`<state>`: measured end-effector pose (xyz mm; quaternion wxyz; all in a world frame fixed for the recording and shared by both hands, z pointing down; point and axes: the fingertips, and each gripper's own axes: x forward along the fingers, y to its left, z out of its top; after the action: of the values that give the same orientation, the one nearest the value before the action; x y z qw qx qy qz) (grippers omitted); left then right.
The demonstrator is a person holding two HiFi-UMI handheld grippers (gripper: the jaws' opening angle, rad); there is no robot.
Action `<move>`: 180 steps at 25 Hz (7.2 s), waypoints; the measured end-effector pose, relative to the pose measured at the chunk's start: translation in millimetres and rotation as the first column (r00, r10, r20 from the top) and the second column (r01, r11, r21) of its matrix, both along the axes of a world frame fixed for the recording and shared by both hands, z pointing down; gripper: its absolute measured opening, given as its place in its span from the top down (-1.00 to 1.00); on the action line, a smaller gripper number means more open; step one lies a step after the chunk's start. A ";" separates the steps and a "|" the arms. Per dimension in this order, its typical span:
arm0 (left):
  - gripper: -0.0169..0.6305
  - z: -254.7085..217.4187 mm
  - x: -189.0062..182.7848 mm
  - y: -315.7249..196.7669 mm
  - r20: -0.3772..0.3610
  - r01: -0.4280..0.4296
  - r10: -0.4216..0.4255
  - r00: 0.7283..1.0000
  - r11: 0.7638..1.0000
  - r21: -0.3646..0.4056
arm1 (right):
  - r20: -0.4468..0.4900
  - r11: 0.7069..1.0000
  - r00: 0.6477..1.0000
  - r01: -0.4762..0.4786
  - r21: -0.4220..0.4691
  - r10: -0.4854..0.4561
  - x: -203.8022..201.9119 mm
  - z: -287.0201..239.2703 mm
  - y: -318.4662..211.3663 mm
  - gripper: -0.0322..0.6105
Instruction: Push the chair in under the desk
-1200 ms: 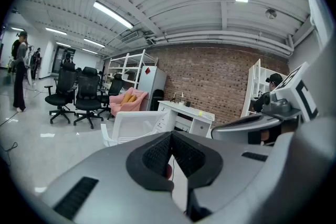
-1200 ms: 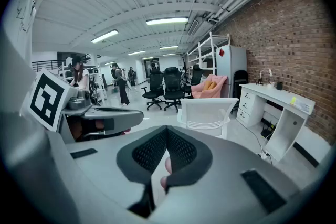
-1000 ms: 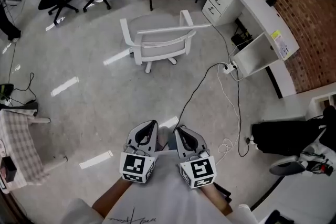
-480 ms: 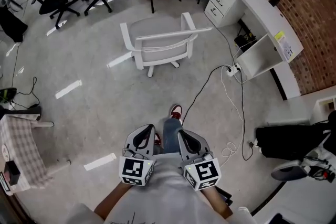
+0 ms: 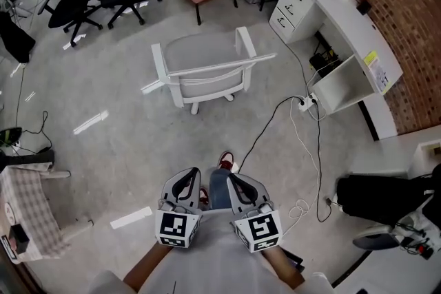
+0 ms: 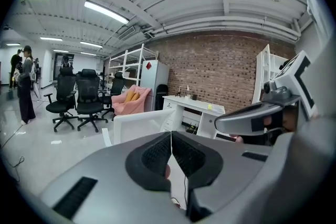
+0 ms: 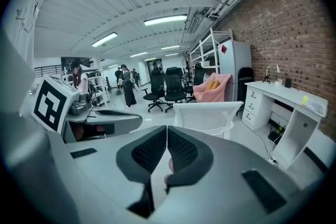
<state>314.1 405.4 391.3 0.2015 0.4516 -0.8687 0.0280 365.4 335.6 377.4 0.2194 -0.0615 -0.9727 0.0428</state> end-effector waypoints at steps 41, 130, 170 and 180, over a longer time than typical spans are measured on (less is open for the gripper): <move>0.66 -6.4 -190.7 -154.9 0.172 0.042 0.005 0.985 0.962 -0.269 | -0.039 0.955 0.961 0.276 0.106 -0.274 -202.9 8.2 -163.3 0.72; 0.50 124.8 -325.5 -137.0 -0.105 -0.451 0.486 0.868 0.682 -0.576 | -0.719 0.580 0.604 0.738 0.344 -0.344 -324.7 154.7 -240.5 0.43; 0.42 128.9 -362.8 -174.0 -0.064 -0.505 0.622 0.780 0.566 -0.652 | -0.653 0.746 0.725 0.556 0.367 -0.219 -308.2 155.4 -251.3 0.45; 0.42 130.8 -368.0 -191.4 -0.066 -0.523 0.660 0.748 0.527 -0.670 | -0.637 0.774 0.745 0.518 0.364 -0.198 -304.4 155.9 -261.3 0.45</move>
<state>-53.9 214.1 522.1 0.2368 0.6154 -0.6103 0.4390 61.0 74.4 533.2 0.5092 -0.1778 -0.8041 -0.2500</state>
